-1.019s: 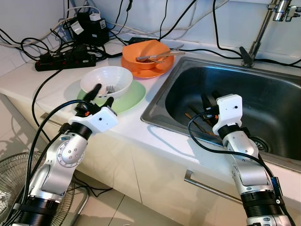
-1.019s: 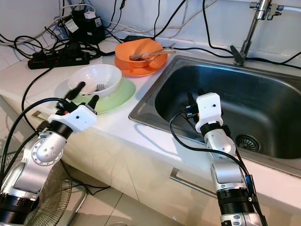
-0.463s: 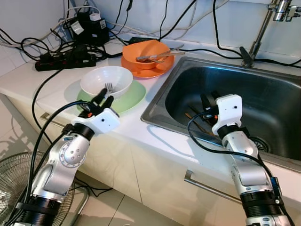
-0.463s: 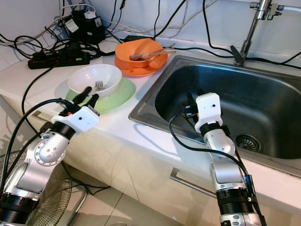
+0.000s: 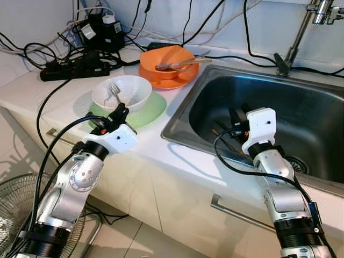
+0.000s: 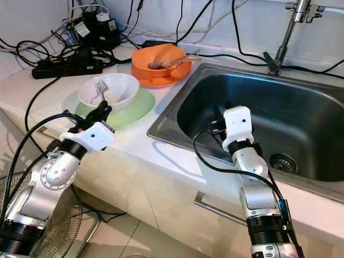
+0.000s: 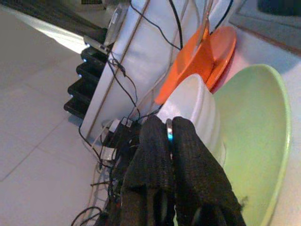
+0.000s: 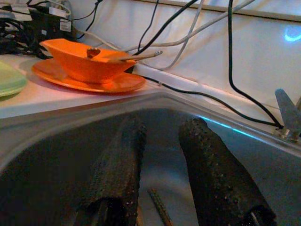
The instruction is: Kitchen organization
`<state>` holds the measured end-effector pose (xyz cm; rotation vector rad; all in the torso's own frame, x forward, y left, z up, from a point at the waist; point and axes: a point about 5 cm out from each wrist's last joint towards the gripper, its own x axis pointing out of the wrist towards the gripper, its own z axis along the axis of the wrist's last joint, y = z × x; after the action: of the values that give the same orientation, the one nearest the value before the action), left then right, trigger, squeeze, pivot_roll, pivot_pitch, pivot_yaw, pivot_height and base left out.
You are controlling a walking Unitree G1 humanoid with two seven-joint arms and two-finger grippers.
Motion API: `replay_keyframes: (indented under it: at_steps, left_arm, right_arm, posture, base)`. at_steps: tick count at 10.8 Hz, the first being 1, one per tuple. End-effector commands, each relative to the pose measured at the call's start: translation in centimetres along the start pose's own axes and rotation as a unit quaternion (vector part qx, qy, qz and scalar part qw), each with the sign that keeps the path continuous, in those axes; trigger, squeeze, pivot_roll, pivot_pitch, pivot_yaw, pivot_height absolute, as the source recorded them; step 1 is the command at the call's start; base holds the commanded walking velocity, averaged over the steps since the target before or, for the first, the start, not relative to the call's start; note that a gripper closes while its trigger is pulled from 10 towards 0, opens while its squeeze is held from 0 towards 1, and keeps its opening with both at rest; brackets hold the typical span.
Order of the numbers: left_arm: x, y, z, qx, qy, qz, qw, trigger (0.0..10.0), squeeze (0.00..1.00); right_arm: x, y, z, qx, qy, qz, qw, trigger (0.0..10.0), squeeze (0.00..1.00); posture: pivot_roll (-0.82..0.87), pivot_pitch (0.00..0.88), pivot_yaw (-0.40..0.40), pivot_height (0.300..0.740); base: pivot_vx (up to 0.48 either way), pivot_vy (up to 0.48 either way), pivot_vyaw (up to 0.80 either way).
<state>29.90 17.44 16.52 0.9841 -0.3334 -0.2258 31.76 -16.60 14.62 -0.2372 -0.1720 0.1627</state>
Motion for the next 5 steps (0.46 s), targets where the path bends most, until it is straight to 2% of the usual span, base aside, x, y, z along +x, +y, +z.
replay_keyframes:
  at_steps: [1,2,3,4,5]
  left_arm:
    - [0.6,1.0,0.9,0.017,-0.023,0.020,0.999,0.0,0.00]
    - [0.8,1.4,1.4,0.027,-0.035,0.029,0.999,0.0,0.00]
    - [1.2,2.5,2.9,0.059,-0.070,0.052,0.994,0.0,0.00]
    - [1.6,3.3,4.1,0.069,-0.096,0.070,0.991,0.0,0.00]
    - [2.3,4.7,6.7,0.036,-0.151,0.102,0.983,10.0,0.00]
  right_arm:
    - [0.3,0.2,0.7,0.000,-0.016,0.001,1.000,10.0,0.00]
    - [0.3,0.2,0.7,0.000,-0.016,0.001,1.000,10.0,0.00]
    - [0.3,0.2,0.7,0.001,-0.017,0.000,1.000,10.0,0.00]
    - [0.4,0.2,0.8,0.000,-0.017,-0.001,1.000,10.0,0.00]
    - [0.4,0.2,0.8,0.001,-0.018,-0.003,1.000,10.0,0.00]
  posture:
    - [0.07,0.000,0.084,0.740]
    - [0.07,0.000,0.084,0.740]
    - [0.07,0.000,0.083,0.740]
    - [0.07,0.000,0.081,0.740]
    - [0.07,0.000,0.082,0.740]
  base:
    - [0.000,0.000,0.00]
    - [0.000,0.000,0.00]
    - [0.000,0.000,0.00]
    - [0.000,0.000,0.00]
    - [0.000,0.000,0.00]
